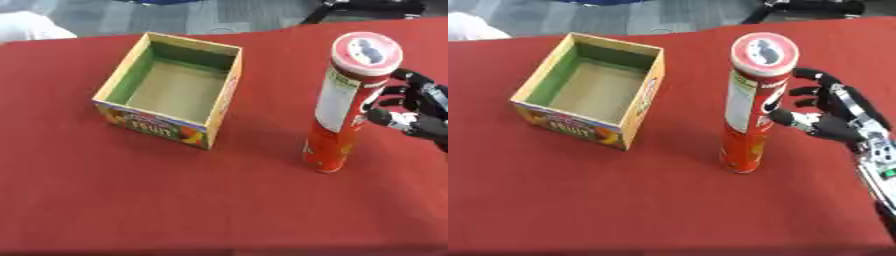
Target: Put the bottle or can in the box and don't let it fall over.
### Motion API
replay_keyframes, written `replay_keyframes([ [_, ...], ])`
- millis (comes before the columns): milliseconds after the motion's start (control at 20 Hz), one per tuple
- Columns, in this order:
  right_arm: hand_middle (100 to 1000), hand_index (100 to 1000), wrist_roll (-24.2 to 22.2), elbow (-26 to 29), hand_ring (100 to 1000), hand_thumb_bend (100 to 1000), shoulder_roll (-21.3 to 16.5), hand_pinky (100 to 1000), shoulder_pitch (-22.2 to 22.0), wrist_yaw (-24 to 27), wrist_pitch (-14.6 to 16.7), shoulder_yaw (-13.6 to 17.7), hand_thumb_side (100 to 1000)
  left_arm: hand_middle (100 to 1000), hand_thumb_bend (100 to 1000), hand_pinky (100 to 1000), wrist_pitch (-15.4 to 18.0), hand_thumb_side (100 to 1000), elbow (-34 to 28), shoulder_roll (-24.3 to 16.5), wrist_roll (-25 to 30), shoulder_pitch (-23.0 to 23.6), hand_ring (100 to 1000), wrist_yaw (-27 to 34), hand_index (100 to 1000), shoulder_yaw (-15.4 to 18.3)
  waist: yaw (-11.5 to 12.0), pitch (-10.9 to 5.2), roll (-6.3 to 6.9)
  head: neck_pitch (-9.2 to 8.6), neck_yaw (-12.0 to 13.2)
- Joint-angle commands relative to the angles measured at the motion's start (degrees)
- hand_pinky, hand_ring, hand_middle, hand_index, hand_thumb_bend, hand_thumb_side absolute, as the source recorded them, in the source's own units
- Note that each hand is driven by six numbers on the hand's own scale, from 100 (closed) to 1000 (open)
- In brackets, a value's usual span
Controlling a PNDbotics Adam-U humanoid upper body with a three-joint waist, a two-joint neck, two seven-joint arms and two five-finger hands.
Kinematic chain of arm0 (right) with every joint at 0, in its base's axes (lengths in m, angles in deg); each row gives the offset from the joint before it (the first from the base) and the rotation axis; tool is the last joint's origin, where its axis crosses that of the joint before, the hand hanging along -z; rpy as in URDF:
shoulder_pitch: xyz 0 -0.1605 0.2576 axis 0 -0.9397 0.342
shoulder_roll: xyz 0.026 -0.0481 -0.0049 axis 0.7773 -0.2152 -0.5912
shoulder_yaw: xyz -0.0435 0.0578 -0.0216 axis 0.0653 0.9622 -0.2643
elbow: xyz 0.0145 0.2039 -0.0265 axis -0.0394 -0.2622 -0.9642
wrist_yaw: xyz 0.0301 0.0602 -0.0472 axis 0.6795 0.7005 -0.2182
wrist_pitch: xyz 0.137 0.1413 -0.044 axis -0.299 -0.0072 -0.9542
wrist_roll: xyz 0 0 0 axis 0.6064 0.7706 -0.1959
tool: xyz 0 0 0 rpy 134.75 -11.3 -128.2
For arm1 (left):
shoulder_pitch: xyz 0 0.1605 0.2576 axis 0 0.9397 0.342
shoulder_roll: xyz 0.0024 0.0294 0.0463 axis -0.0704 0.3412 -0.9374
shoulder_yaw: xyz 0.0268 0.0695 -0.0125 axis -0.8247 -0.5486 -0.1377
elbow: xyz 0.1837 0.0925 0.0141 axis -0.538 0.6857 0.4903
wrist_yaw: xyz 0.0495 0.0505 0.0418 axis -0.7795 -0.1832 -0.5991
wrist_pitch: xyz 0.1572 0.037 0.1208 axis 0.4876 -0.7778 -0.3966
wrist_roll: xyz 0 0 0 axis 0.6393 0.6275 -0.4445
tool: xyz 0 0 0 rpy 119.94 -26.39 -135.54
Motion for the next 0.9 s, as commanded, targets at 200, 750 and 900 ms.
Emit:
replay_keyframes([
  [200, 909, 897, -0.48, 0.26, 799, 1000, -0.23, 758, 1.07, 0.0, 0.66, -0.13, 541, 761, 434, 714, 0.12, 773, -0.81, -0.78, 0.26, -0.5, 837, 0.04, 788, 0.27, 0.28, -0.34, -0.02, -0.54, -0.21],
  [750, 913, 899, -1.82, 2.19, 805, 1000, -0.98, 760, -0.56, 1.69, 3.61, 0.94, 539, 761, 433, 714, 0.16, 773, -0.86, -0.91, 0.18, -0.65, 836, 0.04, 788, 0.36, 0.19, -0.51, -0.22, -0.83, -0.02],
  [900, 913, 899, -2.61, 2.64, 808, 1000, -0.92, 759, -0.54, 2.09, 3.95, 0.73, 541, 762, 433, 715, 0.16, 774, -0.85, -0.9, 0.19, -0.65, 836, 0.05, 789, 0.35, 0.2, -0.53, -0.23, -0.92, -0.1],
])
